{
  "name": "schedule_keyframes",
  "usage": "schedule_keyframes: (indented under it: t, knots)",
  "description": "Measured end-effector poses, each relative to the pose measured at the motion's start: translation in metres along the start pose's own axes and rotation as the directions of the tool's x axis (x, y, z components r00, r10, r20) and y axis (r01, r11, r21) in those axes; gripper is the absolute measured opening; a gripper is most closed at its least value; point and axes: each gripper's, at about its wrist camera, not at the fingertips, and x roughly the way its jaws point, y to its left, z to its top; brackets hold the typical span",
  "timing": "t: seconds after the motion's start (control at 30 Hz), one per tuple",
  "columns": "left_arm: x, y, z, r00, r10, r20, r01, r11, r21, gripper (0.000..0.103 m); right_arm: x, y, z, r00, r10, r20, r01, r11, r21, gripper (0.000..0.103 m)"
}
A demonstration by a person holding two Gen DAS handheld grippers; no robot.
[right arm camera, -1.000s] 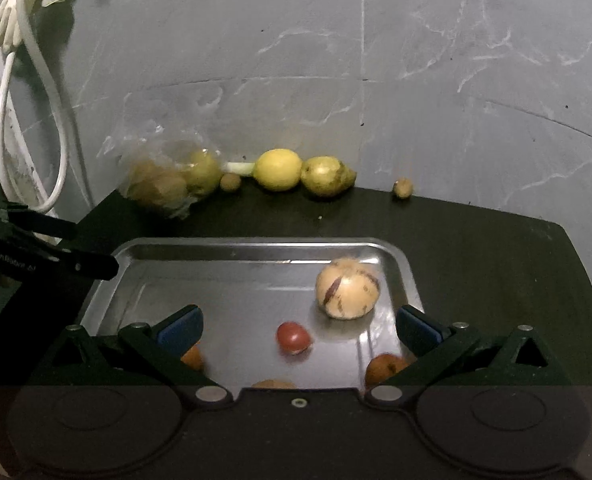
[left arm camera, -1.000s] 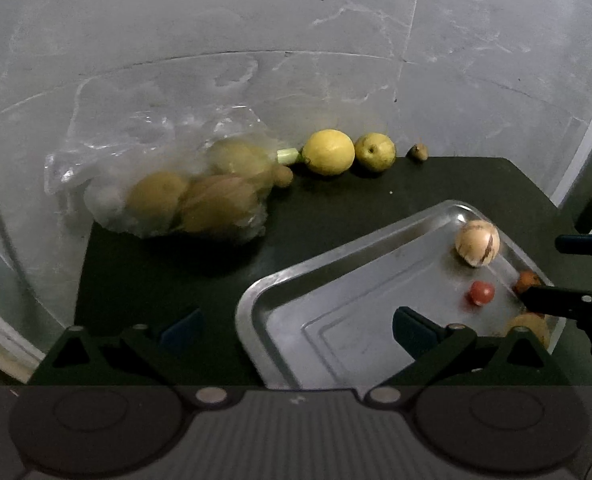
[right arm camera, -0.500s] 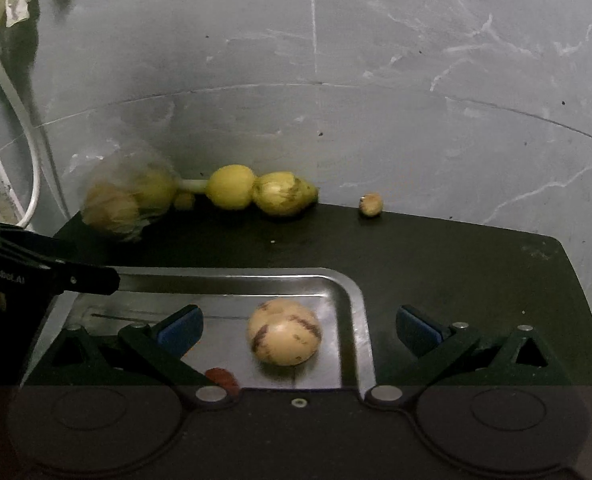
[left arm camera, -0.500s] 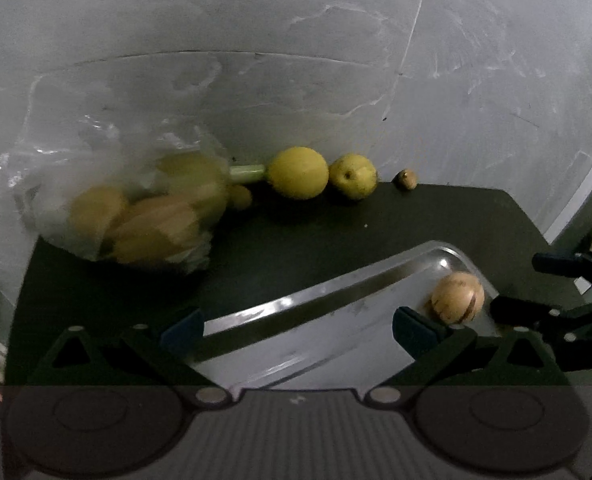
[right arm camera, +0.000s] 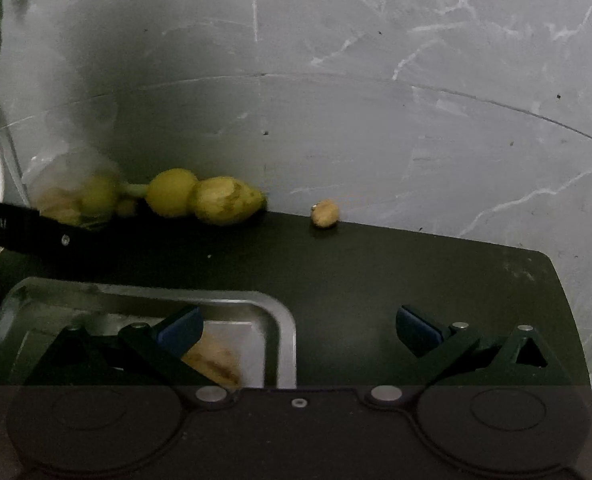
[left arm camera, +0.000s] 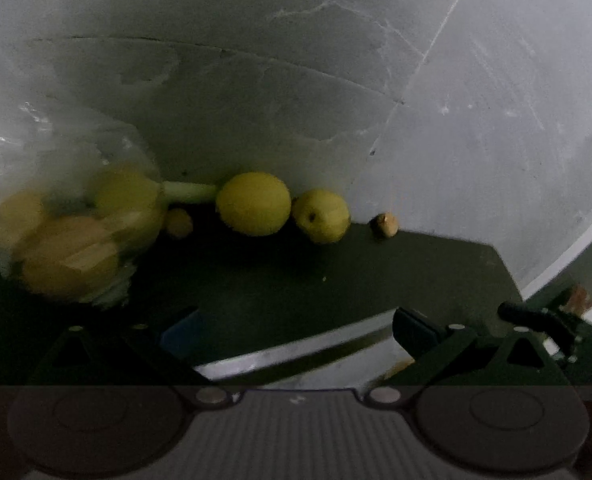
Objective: Organize fruits
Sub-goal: 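Move both open tools back from the tray toward the fruit row, then grasp a small tan fruit with the right tool while the left tool grasps a green pear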
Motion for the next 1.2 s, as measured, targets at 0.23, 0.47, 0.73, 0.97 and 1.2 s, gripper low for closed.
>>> schedule_keyframes:
  t: [0.23,0.47,0.73,0.97,1.2]
  knots:
    - [0.025,-0.005,0.016,1.000,-0.013,0.008,0.014,0.995,-0.103,0.102,0.021,-0.009,0.010,1.000,-0.002,0.008,0.002,0.999,-0.033,0.102]
    - [0.049,-0.012,0.030,0.999,-0.003,0.033,0.011,0.969,-0.248,0.102,0.045,-0.012,0.024,0.999,-0.019,0.033,0.023,0.992,-0.126,0.100]
    - [0.073,-0.010,0.041,0.999,0.021,0.043,-0.002,0.916,-0.401,0.102,0.071,-0.013,0.043,0.998,0.007,0.056,0.003,0.986,-0.167,0.087]
    - [0.085,-0.009,0.041,0.997,0.071,0.033,-0.044,0.860,-0.509,0.102,0.090,-0.015,0.049,0.999,0.024,0.039,-0.018,0.988,-0.154,0.076]
    - [0.094,-0.015,0.042,0.994,0.099,0.035,-0.061,0.816,-0.575,0.097,0.100,-0.015,0.057,0.999,0.039,0.033,-0.035,0.993,-0.116,0.061]
